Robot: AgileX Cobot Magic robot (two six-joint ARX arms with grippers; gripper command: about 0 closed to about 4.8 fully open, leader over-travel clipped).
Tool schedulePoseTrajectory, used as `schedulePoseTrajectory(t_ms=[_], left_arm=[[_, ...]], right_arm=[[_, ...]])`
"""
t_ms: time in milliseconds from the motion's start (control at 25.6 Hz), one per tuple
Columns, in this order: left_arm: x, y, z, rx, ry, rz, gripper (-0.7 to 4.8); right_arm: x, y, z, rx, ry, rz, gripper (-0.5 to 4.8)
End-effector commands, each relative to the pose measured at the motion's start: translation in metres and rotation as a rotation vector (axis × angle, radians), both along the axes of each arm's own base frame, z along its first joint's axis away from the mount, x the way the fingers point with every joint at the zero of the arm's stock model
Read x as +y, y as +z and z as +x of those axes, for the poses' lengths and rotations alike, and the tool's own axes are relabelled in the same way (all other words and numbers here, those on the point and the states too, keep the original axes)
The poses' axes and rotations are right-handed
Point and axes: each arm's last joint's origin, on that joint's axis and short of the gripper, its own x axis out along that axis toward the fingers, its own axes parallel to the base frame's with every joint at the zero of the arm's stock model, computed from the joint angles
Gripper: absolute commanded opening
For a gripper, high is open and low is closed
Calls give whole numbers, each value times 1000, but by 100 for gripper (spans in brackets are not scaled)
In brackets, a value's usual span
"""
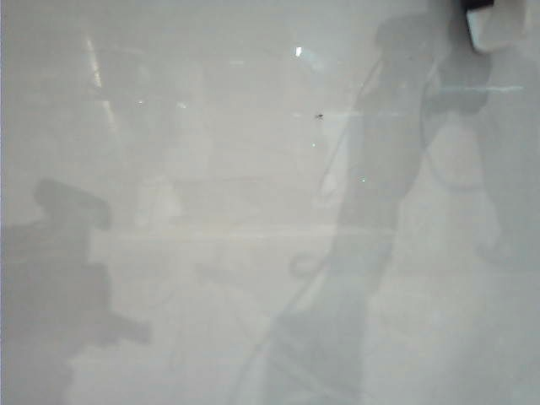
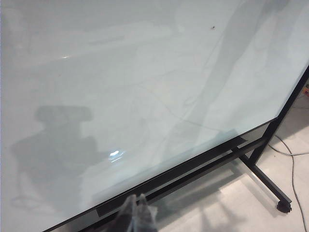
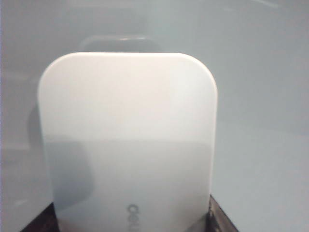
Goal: Grab the whiteboard eraser that is attached to the surface of the whiteboard and use it to clean the writing on the whiteboard.
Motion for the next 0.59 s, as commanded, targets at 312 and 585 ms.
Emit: schedulePoseTrajectory(t_ms=[312, 585], left_arm=[[0, 2, 0, -17, -3, 3, -2], [0, 2, 0, -17, -3, 3, -2]], right_arm=[[-3, -43, 11, -86, 65, 26, 138], [-6, -53, 21, -97, 67, 128, 138]])
